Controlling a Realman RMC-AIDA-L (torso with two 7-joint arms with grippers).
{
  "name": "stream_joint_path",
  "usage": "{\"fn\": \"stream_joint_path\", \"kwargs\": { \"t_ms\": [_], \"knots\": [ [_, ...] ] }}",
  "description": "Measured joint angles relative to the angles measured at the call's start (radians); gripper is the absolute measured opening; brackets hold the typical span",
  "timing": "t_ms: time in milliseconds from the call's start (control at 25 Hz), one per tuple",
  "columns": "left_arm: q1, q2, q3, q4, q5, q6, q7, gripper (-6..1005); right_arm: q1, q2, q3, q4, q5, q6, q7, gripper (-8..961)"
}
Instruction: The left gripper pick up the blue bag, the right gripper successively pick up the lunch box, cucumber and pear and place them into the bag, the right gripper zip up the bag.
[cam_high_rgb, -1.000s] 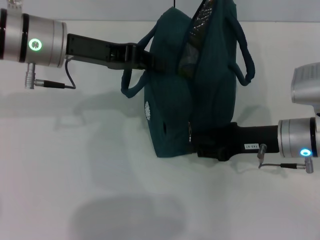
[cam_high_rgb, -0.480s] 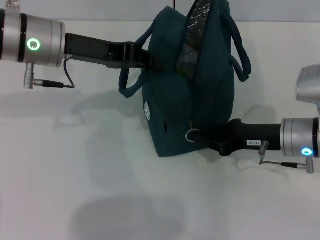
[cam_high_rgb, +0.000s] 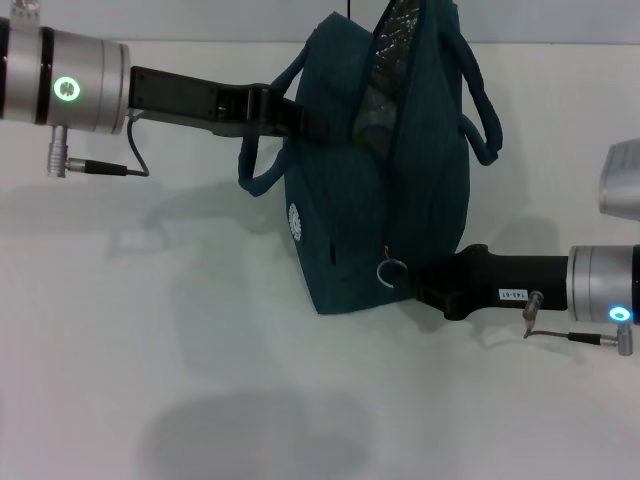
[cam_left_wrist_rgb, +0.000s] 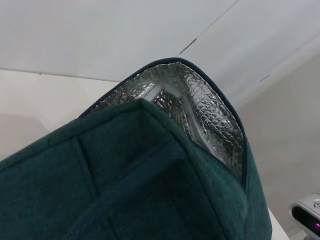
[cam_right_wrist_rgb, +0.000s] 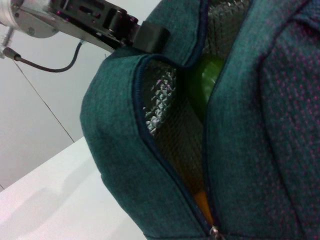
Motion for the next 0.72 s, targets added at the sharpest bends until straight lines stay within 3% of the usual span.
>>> {"fn": "stream_joint_path", "kwargs": {
  "t_ms": [400,720],
  "knots": [
    [0.008,0.000,0.000,0.000,-0.001,0.000,0.009,61,-0.034,-0.003,0.005,-0.038,0.004,-0.025,-0.013,17],
    [0.011,-0.003,0.000,0.000,-0.003,0.008,0.026,61,-0.054,-0.012,0.033,-0.036,0.026,-0.129,-0.016,17]
  ]
}}
